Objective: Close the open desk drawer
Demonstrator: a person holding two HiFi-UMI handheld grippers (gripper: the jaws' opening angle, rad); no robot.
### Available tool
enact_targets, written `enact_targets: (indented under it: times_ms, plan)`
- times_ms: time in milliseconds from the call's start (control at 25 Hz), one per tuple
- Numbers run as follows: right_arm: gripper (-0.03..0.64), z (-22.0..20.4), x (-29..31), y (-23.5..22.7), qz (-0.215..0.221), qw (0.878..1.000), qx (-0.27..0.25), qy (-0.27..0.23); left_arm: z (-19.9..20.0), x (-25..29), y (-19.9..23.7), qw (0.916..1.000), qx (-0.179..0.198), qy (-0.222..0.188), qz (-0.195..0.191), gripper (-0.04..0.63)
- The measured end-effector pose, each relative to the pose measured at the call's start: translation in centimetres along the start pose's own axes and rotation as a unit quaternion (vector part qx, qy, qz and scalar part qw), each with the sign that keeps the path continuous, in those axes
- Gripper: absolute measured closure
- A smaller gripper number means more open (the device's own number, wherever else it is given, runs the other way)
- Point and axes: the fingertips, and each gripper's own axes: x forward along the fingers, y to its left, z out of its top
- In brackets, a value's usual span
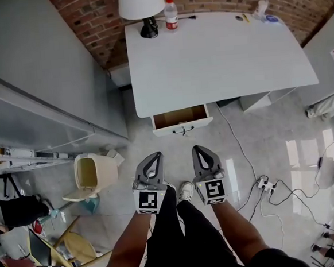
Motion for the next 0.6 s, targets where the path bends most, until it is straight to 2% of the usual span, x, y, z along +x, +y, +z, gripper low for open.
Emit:
enact_targets:
  times_ms: [160,360,600]
  plan:
    - [0.589,-1.3,1.8,-0.6,-0.006,1.000,0.005,-0.010,-1.5,1.7,0.4,1.0000,0.000,-0.005,-0.005,0.589]
    - [0.589,-5.6,3.5,-1.5,-0.008,1.000,0.017,0.022,-3.7,4.0,0.8,0.9996,-0.020,-0.022,0.003,0.589]
    - [0.589,-9.8,6.0,-2.8,-0.018,0.999,0.023,0.019,-7.9,6.2,1.4,0.9988,-0.042,-0.012,0.019,0.589]
